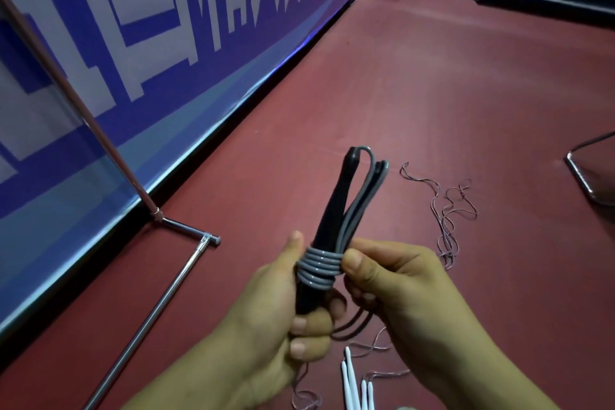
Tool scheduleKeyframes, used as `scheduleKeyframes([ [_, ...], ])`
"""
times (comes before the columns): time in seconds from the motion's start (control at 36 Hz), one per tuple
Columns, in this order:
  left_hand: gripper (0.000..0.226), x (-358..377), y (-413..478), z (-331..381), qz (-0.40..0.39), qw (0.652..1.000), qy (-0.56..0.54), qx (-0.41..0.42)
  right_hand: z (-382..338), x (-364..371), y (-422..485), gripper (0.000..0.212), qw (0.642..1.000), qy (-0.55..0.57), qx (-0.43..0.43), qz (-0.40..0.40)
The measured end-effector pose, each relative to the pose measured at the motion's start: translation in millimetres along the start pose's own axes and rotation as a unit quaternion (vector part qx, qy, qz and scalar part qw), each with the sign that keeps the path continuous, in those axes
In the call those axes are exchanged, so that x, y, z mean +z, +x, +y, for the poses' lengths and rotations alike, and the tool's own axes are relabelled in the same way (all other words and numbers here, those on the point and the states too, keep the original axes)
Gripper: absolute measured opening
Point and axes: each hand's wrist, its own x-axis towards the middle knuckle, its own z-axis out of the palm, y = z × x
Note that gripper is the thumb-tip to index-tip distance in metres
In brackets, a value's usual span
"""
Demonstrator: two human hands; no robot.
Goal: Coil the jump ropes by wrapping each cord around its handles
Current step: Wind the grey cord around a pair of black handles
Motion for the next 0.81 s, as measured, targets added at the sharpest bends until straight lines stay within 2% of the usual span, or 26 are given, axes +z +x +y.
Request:
scheduleKeyframes([
  [0.08, 0.06, 1, -3, 0, 0.026, 0.991, 0.031, 0.126, 2, -5, 4, 0.026, 0.997, -0.036, -0.023, 0.064],
  [0.14, 0.039, 2, -2, 2, 0.034, 0.967, 0.108, 0.229, 0, -6, 8, 0.032, 0.992, -0.042, -0.034, 0.117],
  [0.19, 0.019, -1, 0, 0, 0.048, 0.937, 0.201, 0.283, -2, -6, 8, 0.029, 0.986, -0.038, -0.042, 0.156],
  [0.22, 0.018, -2, -1, -2, 0.04, 0.915, 0.258, 0.306, -4, -3, 7, 0.022, 0.985, -0.034, -0.04, 0.164],
  [0.28, 0.032, -2, -7, -10, 0.04, 0.87, 0.337, 0.357, -7, 4, 2, 0.008, 0.987, -0.027, -0.036, 0.154],
  [0.31, 0.037, 0, -9, -13, 0.055, 0.856, 0.353, 0.374, -9, 9, 0, 0.012, 0.989, -0.016, -0.031, 0.143],
  [0.36, 0.037, 4, -8, -17, 0.065, 0.857, 0.336, 0.384, -11, 16, -4, 0.019, 0.991, 0.018, -0.015, 0.134],
  [0.39, 0.036, 5, -9, -17, 0.065, 0.861, 0.323, 0.387, -12, 18, -5, 0.015, 0.991, 0.026, -0.012, 0.134],
  [0.44, 0.034, 7, -7, -14, 0.029, 0.889, 0.258, 0.376, -12, 17, -4, 0.007, 0.991, 0.008, -0.011, 0.131],
  [0.5, 0.034, 8, -9, -10, -0.015, 0.92, 0.17, 0.353, -11, 14, -3, 0.016, 0.993, 0.001, -0.012, 0.119],
  [0.58, 0.025, 8, -15, -4, -0.051, 0.943, 0.083, 0.319, -14, 13, -2, 0.024, 0.997, 0.007, -0.007, 0.079],
  [0.67, 0.024, 5, -18, -2, -0.075, 0.956, 0.042, 0.279, -14, 11, -1, 0.024, 0.998, 0.036, 0.014, 0.057],
  [0.75, 0.025, 5, -19, 1, -0.092, 0.962, 0.002, 0.258, -17, 12, -1, 0.012, 0.997, 0.066, 0.025, 0.036],
  [0.81, 0.032, 5, -18, 2, -0.101, 0.966, -0.018, 0.239, -19, 10, -1, 0.013, 0.997, 0.074, 0.029, 0.02],
])
